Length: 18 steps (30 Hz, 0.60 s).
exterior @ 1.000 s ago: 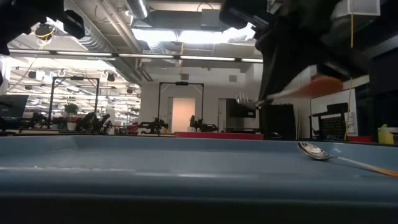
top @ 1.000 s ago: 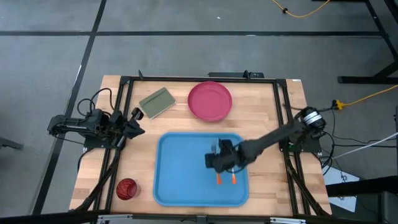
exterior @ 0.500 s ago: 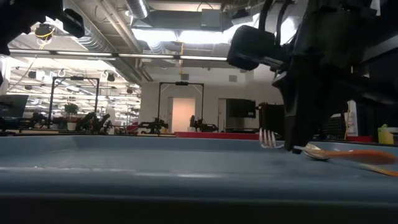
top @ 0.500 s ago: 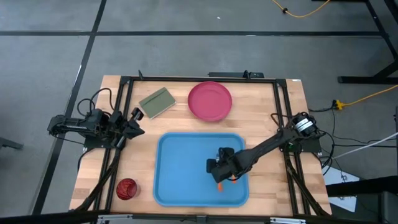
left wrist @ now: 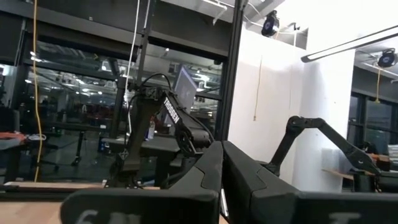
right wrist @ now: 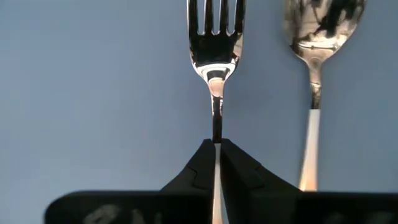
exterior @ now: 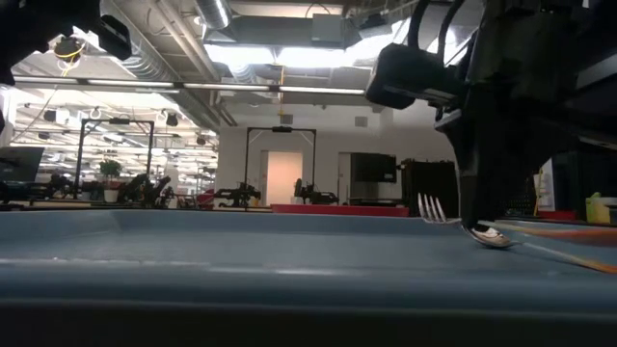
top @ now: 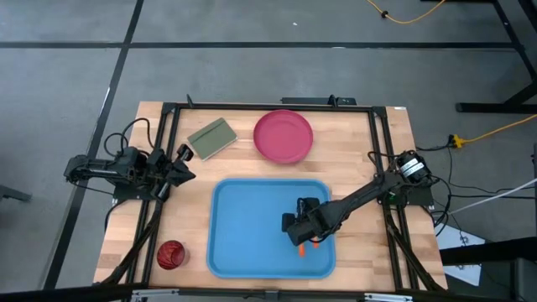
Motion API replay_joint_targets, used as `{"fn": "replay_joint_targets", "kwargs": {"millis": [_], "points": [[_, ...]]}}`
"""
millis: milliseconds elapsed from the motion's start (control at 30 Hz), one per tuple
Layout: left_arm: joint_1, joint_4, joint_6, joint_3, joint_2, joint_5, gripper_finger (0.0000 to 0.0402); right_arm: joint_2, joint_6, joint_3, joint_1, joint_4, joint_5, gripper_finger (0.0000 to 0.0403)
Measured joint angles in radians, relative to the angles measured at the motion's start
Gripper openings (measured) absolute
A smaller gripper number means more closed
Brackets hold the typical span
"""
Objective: Pick and place plate/cup/fork/spoon on tray
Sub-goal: Put the orange fork to the left of the orange spoon on the blue tray, then put the pink plate on the blue tray
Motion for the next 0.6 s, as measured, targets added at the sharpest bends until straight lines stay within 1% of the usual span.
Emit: {"fn": "replay_joint_targets", "kwargs": {"millis": [167,600], "points": [[0.000,0.000,0.000,0.000,0.000,0.000,0.0000,0.000,0.000,0.000,0.000,-0.038,-0.039,0.0040],[0.000,0.000,0.000,0.000,0.000,0.000,0.0000,-0.001,-0.003,0.000,-0.002,-0.052,-0.039,0.0045]]}}
